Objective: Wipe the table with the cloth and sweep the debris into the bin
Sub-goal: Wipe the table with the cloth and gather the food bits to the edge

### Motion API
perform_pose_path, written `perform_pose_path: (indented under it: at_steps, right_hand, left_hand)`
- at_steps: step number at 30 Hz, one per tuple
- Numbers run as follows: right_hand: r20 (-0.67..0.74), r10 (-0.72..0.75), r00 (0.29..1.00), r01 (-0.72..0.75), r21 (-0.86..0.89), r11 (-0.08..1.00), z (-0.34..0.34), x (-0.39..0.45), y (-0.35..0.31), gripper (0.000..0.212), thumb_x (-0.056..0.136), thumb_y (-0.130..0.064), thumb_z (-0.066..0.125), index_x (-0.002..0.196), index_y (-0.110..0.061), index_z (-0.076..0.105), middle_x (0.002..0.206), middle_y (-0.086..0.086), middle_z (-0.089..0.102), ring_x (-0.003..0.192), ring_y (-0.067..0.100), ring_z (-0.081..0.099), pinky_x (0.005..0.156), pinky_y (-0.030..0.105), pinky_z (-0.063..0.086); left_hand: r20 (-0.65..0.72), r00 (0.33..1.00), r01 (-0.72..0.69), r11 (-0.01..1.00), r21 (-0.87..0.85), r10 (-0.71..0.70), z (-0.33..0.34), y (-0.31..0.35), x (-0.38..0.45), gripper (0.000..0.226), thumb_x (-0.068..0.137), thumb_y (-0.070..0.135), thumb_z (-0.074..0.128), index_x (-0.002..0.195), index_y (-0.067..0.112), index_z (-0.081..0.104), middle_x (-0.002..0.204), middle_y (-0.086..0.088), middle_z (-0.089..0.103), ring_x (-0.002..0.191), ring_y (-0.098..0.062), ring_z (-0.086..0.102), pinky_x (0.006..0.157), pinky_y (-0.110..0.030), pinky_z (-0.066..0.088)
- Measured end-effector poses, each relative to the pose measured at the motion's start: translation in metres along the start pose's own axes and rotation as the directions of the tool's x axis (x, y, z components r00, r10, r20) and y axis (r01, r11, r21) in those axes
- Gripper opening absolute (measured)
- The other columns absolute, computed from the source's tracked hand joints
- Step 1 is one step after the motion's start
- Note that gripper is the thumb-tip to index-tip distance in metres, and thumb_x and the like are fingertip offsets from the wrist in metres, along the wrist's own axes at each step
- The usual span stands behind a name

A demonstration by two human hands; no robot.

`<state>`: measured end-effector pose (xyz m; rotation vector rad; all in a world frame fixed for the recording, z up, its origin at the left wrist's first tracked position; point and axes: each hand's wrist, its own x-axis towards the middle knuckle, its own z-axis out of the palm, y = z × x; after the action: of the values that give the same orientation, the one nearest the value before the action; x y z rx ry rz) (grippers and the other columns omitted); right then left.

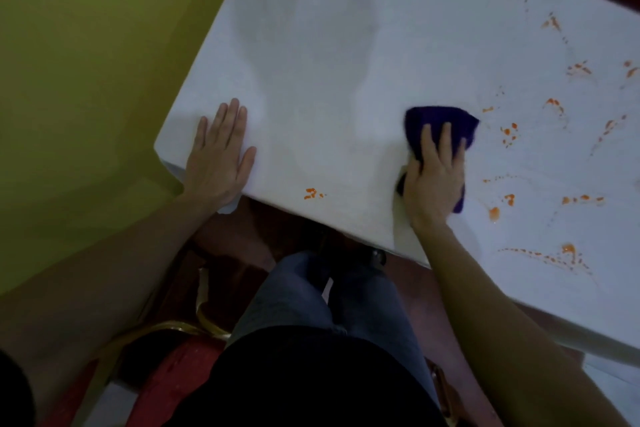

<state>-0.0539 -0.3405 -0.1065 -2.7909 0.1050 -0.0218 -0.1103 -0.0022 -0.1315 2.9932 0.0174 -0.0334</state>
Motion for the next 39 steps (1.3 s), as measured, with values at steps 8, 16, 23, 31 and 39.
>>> perform_pose_path:
  at_steps: [8, 16, 23, 31, 39]
  right_hand:
    - [0.167, -0.537, 0.827, 0.542, 0.018, 0.840, 0.005, -0.089, -0.012, 0.047, 0.098, -0.030, 0.046, 0.145, -0.021, 0.046, 0.156, 0.004, 0.035, 0.147, 0.033, 0.023, 0.114, 0.050, 0.032]
    - [0.142, -0.312, 0.939, 0.312, 0.023, 0.950, -0.011, -0.047, 0.012, 0.051, 0.096, -0.031, 0.040, 0.146, -0.022, 0.043, 0.157, 0.005, 0.032, 0.147, 0.034, 0.022, 0.110, 0.054, 0.036]
    - [0.205, -0.589, 0.782, 0.590, 0.065, 0.805, 0.026, -0.047, -0.083, 0.051, 0.093, -0.024, 0.048, 0.143, -0.025, 0.048, 0.154, 0.009, 0.037, 0.144, 0.040, 0.026, 0.111, 0.054, 0.033]
    - [0.233, -0.714, 0.660, 0.729, 0.032, 0.684, -0.008, -0.068, 0.018, 0.049, 0.096, -0.024, 0.050, 0.145, -0.026, 0.045, 0.156, 0.006, 0.034, 0.146, 0.037, 0.024, 0.112, 0.054, 0.033]
    - [0.161, -0.390, 0.907, 0.388, 0.049, 0.921, 0.004, -0.017, -0.026, 0.049, 0.094, -0.024, 0.044, 0.143, -0.026, 0.049, 0.154, 0.008, 0.037, 0.144, 0.038, 0.027, 0.109, 0.053, 0.035]
  left_hand:
    - [-0.006, 1.000, 0.001, 1.000, -0.005, -0.001, 0.000, 0.002, -0.002, 0.065, 0.102, 0.040, 0.025, 0.157, 0.007, 0.014, 0.165, -0.011, 0.013, 0.153, -0.024, 0.010, 0.123, -0.045, 0.005]
    - [-0.014, 1.000, 0.015, 0.999, 0.032, -0.015, 0.003, 0.001, 0.000, 0.064, 0.102, 0.040, 0.026, 0.157, 0.008, 0.017, 0.164, -0.010, 0.016, 0.152, -0.024, 0.014, 0.123, -0.048, 0.010]
    - [-0.009, 1.000, 0.015, 0.999, 0.034, -0.014, 0.001, 0.002, -0.002, 0.064, 0.103, 0.040, 0.023, 0.157, 0.008, 0.015, 0.165, -0.009, 0.014, 0.153, -0.023, 0.013, 0.123, -0.049, 0.011]
    - [-0.018, 1.000, 0.021, 0.999, 0.025, -0.020, 0.002, 0.002, -0.002, 0.064, 0.102, 0.040, 0.025, 0.157, 0.008, 0.016, 0.165, -0.009, 0.015, 0.153, -0.023, 0.013, 0.123, -0.047, 0.009]
    - [-0.020, 1.000, 0.022, 0.999, 0.034, -0.021, 0.004, 0.002, -0.002, 0.064, 0.103, 0.040, 0.025, 0.157, 0.009, 0.015, 0.165, -0.008, 0.014, 0.153, -0.023, 0.012, 0.124, -0.047, 0.009]
